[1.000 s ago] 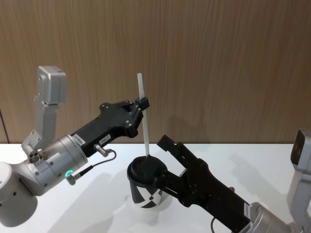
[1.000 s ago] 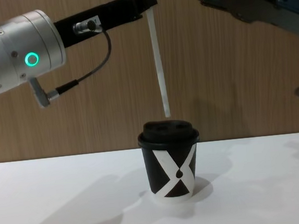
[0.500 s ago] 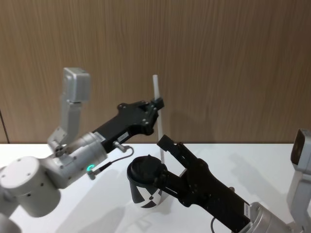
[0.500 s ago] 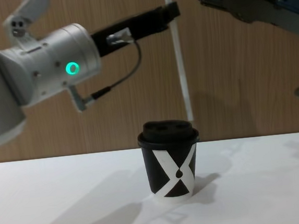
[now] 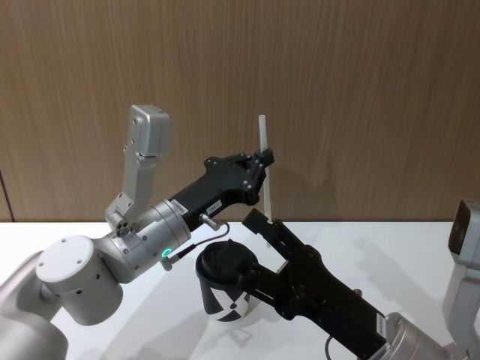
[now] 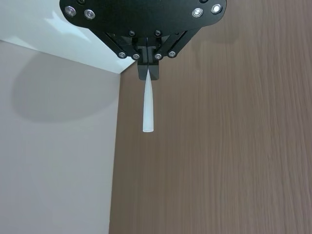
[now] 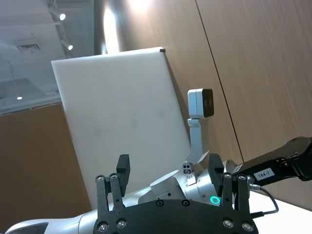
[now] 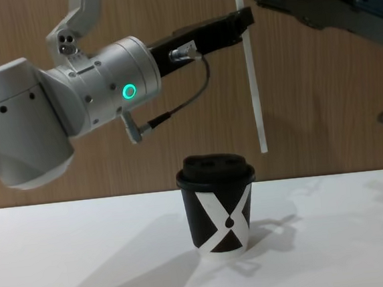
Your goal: Pick up the straw with one hand, pass it to the other hand, and insert it into the cup.
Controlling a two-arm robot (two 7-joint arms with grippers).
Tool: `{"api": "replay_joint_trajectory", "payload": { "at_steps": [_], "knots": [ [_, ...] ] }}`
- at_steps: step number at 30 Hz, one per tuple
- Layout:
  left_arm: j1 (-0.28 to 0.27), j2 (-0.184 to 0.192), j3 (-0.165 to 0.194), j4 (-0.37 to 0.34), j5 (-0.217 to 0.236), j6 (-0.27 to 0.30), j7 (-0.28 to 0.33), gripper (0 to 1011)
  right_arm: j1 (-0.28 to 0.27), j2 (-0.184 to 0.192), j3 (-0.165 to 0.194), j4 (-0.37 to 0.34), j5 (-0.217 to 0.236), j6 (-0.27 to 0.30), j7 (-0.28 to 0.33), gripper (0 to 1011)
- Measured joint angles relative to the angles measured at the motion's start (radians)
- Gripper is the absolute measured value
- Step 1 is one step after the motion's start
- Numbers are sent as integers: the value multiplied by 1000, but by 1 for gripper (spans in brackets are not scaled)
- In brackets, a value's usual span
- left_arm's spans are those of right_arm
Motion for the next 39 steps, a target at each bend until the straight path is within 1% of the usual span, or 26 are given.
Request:
{"api": "replay_joint_trajectory", "payload": {
  "at_steps": [9, 14, 24, 39],
  "knots": [
    [-4, -10, -3, 4, 11, -6, 0, 3, 0, 0, 0, 0, 0, 0, 0, 1001],
    [4, -8, -9, -17, 18, -2, 11, 3, 0, 0, 0, 0, 0, 0, 0, 1001],
    [34, 21, -27, -90, 32, 26, 35, 3, 0, 0, 0, 0, 0, 0, 0, 1001],
    [74, 56, -48, -168, 47, 56, 53, 3, 0, 0, 0, 0, 0, 0, 0, 1001]
  ]
}}
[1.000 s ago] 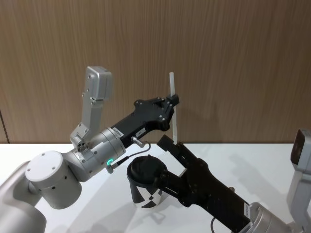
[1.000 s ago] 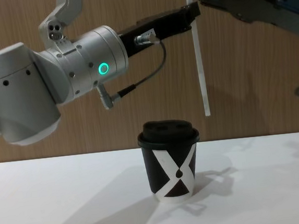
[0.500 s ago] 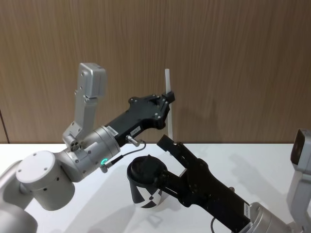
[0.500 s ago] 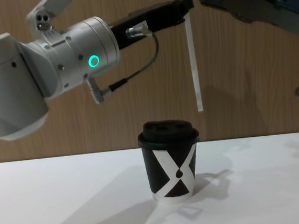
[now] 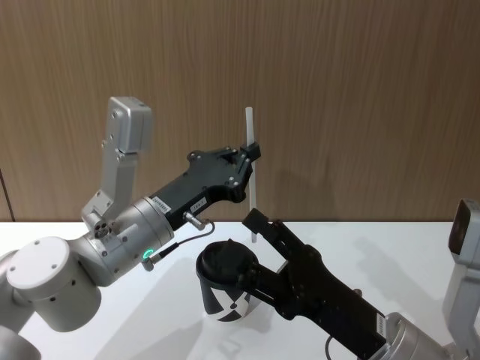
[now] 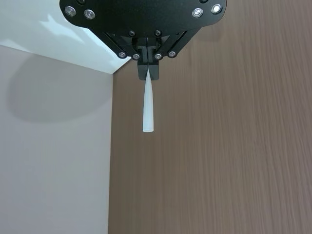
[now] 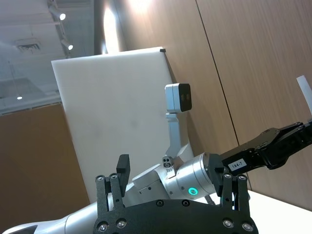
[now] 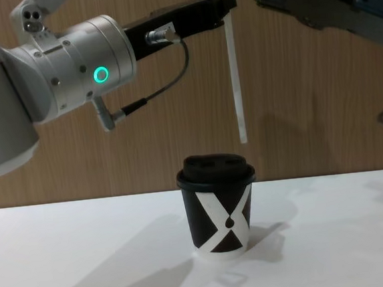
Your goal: Pick up the straw with one hand, pass it to the other hand, and insert it into the cup.
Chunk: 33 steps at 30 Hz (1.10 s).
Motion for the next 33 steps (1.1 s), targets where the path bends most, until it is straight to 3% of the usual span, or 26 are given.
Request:
{"api": "replay_joint_trajectory", "payload": {
  "at_steps": [18, 33],
  "knots": [
    [42, 33, -22, -72, 12, 39, 17, 3, 0, 0, 0, 0, 0, 0, 0, 1001],
    [52, 38, -28, -84, 5, 51, 22, 2, 0, 0, 0, 0, 0, 0, 0, 1001]
  ]
}}
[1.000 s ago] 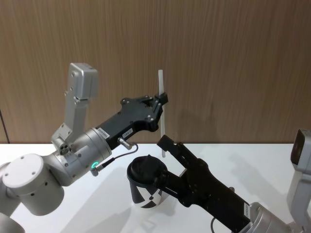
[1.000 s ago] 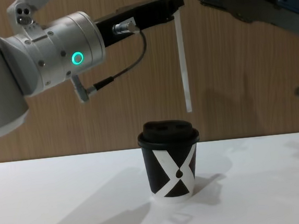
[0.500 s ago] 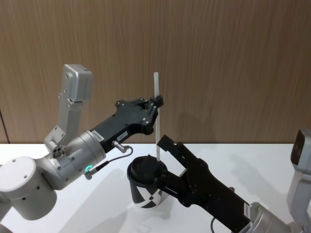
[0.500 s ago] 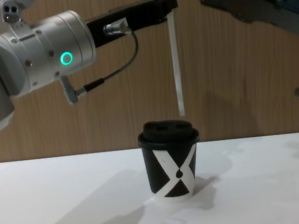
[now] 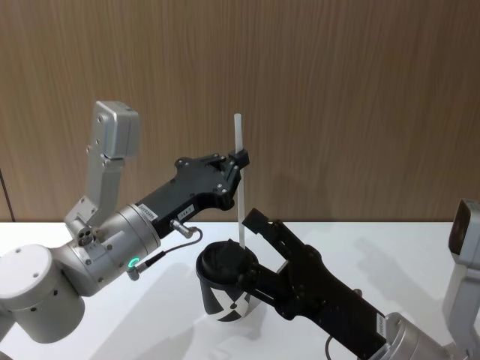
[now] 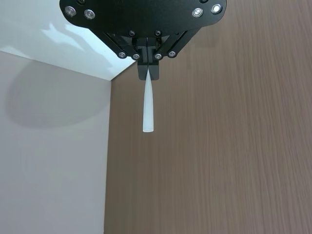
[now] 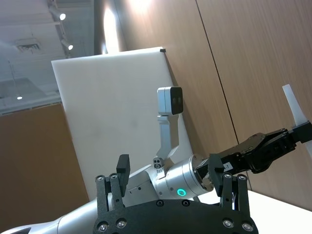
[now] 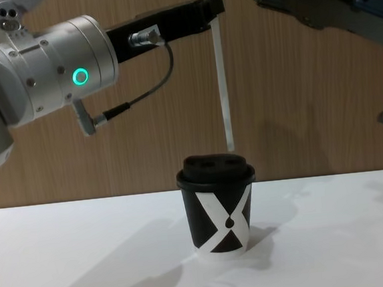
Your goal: Pick up the straw with one hand, pass it to the other hand, and insert it into the cup.
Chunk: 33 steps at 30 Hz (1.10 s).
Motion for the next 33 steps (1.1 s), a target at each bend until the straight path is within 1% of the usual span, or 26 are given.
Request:
{"api": "replay_joint_trajectory", "payload": {
  "at_steps": [20, 33],
  "knots": [
    [-9, -7, -2, 31, -5, 6, 2, 4, 0, 0, 0, 0, 0, 0, 0, 1001],
    [-19, -14, 3, 52, -13, 8, -10, 3, 0, 0, 0, 0, 0, 0, 0, 1001]
  ]
}}
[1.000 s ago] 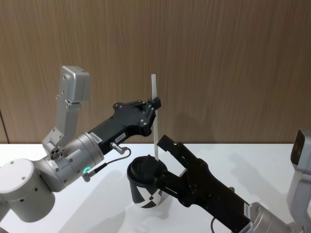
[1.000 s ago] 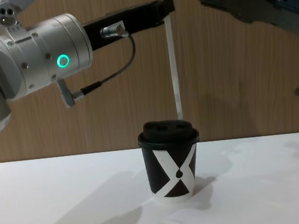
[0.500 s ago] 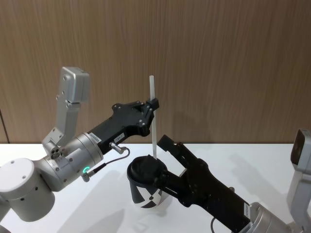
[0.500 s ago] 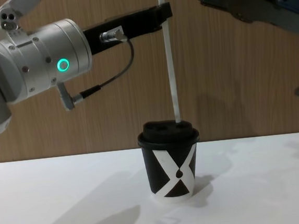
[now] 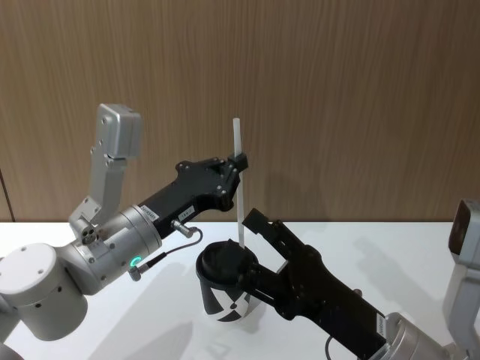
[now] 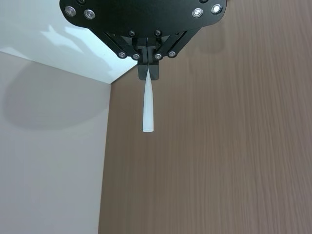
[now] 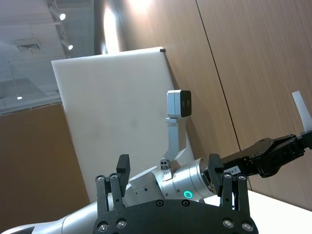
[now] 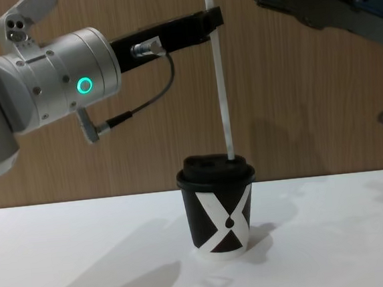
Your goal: Pick up the straw with one hand, pass it to the other hand, and insert it into the cup.
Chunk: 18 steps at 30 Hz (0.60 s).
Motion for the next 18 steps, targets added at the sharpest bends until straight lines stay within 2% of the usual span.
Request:
{"api": "replay_joint_trajectory", "payload": {
  "at_steps": [18],
  "knots": [
    [-8, -2, 9, 12, -15, 0, -8, 3, 0, 0, 0, 0, 0, 0, 0, 1001]
  ]
}}
